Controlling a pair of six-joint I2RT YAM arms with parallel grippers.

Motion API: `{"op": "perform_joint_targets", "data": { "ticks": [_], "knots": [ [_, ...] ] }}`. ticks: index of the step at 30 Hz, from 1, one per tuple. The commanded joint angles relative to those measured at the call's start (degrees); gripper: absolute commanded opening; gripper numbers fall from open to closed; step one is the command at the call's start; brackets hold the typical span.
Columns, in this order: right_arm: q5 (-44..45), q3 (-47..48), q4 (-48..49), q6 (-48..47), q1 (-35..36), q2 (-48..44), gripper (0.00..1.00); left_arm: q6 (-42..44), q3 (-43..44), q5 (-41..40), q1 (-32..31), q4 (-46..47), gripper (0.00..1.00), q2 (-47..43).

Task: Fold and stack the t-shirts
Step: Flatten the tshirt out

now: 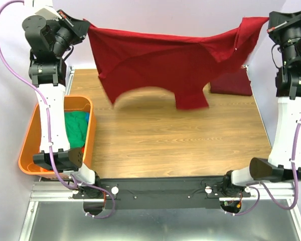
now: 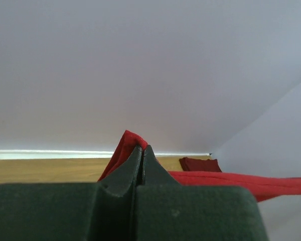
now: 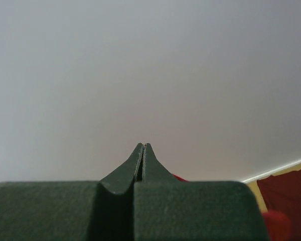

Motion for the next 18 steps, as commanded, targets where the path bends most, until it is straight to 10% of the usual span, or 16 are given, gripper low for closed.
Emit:
{"op": "perform_joint_targets", "data": {
  "ticks": [1,9,12,18],
  "knots": [
    [-2.1,-3.1,1.6,0.7,-0.9,-3.1,0.01,2.1,0.6,4.2,0.6,3.4,0.00,-3.4],
    [-3.9,-29.3,0.4,1.9,-0.9,-15.7,0.01,5.1,-9.1,-0.4,0.1,-5.2,0.00,-7.6],
    [-8.9,-40.2,0.2,3.3,-0.9,-20.0,0.01,4.7,-32.2,0.3,-0.9,4.0,0.00,-15.6],
    [-15.9,-58.5,0.4,4.7,-0.9,-27.2,0.01,4.5,-50.6,-2.8,-3.2,8.8,0.00,-24.6]
  ]
}}
